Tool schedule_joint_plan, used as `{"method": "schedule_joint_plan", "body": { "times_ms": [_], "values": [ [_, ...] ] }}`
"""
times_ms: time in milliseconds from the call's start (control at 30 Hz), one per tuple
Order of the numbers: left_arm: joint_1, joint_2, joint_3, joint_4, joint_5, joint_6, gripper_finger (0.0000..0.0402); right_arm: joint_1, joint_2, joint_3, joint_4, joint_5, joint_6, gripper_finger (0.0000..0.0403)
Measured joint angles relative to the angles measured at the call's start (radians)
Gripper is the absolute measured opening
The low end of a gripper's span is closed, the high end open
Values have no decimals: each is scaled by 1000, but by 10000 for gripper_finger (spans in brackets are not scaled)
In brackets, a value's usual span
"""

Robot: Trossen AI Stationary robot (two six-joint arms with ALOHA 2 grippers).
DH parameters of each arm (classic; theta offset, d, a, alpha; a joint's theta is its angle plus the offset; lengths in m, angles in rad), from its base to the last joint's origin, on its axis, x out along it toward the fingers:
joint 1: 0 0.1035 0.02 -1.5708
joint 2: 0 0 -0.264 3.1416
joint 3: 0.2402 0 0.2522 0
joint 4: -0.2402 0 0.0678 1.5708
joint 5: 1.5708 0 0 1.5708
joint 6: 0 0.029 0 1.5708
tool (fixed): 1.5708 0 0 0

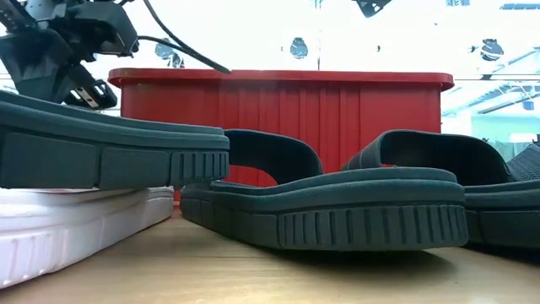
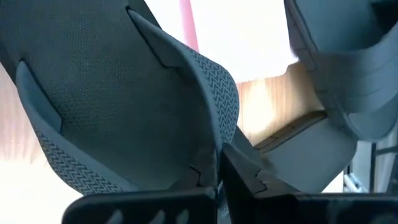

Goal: Pick and place slides into bin
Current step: Put the black slipper into the red bin

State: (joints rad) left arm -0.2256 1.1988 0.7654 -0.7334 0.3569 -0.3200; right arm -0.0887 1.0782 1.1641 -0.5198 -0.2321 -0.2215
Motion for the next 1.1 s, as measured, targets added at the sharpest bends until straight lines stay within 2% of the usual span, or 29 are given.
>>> {"method": "schedule_joint_plan", "body": {
  "times_ms": [233, 433, 567, 833, 1100],
  "values": [
    [0, 0, 33, 8, 6, -48, 1, 0, 0, 0, 0, 0, 0, 0],
    [0, 0, 115, 1, 4, -74, 1, 0, 0, 0, 0, 0, 0, 0],
    [0, 0, 212, -32, -1, -81, 0, 0, 0, 0, 0, 0, 0, 0],
    [-3, 0, 447, -199, -93, -55, 0, 0, 0, 0, 0, 0, -6, 0],
    [-21, 0, 652, -295, -127, -44, 0, 0, 0, 0, 0, 0, -8, 0]
  ]
}}
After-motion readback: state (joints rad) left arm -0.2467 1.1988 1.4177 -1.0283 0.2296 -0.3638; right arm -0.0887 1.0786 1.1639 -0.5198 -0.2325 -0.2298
